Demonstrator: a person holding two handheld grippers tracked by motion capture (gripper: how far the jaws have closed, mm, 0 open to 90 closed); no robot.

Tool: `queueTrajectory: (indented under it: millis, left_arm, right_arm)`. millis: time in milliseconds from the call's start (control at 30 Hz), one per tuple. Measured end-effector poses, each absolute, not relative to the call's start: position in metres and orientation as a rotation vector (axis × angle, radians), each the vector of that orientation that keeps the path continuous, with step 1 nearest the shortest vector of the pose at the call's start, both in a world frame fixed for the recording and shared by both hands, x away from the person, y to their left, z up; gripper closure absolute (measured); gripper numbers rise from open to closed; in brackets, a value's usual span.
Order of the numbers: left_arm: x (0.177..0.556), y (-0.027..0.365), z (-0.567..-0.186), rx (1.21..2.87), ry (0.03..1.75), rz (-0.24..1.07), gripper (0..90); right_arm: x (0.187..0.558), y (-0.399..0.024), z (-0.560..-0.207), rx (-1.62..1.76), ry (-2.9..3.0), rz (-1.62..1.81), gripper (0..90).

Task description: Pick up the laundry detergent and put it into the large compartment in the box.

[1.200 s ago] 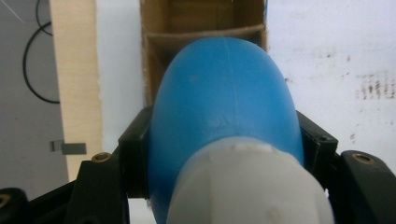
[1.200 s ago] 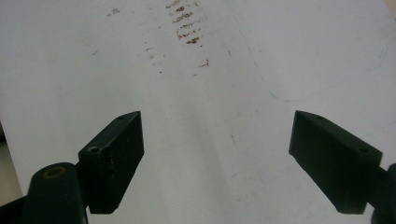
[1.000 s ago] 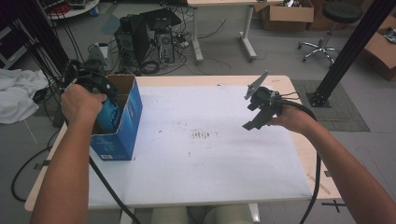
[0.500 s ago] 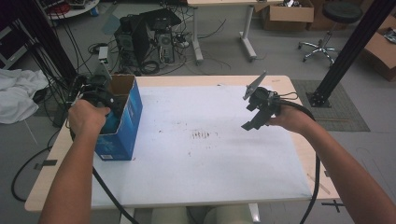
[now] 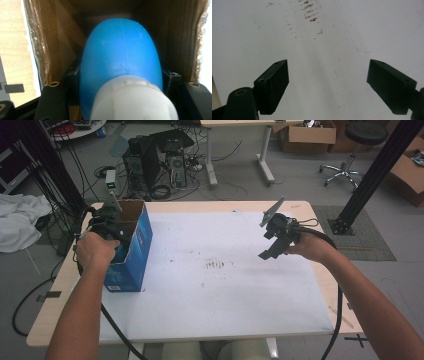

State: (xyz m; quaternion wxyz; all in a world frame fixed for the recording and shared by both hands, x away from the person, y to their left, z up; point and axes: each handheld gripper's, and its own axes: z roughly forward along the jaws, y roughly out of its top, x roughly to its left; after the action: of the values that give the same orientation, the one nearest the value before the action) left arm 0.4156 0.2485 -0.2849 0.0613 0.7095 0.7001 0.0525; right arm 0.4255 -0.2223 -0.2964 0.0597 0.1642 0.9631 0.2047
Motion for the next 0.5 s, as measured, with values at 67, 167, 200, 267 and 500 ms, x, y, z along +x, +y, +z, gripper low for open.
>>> queueTrajectory:
  millis: [67, 167, 200, 267, 500]
  left_arm:
    - [0.4151, 0.2496, -0.2853, 2.138, 2.119, 0.153, 37.6]
    - [0.4147, 0.2501, -0.2855, 2.136, 2.118, 0.151, 37.4]
    - [0.4146, 0.2501, -0.2855, 2.135, 2.118, 0.151, 37.4]
    - [0.4150, 0.2504, -0.2857, 2.136, 2.126, 0.135, 37.2]
    - [0.4152, 0.2518, -0.2853, 2.132, 2.125, 0.108, 32.2]
  right_arm:
    - [0.4250, -0.2221, -0.2964, 0.499, 2.916, 0.619, 17.6]
    - [0.4249, -0.2221, -0.2964, 0.500, 2.917, 0.618, 17.6]
    - [0.4248, -0.2220, -0.2962, 0.501, 2.918, 0.619, 17.6]
    - [0.4247, -0.2218, -0.2958, 0.499, 2.915, 0.625, 17.6]
    - [0.4245, -0.2224, -0.2951, 0.501, 2.916, 0.625, 17.6]
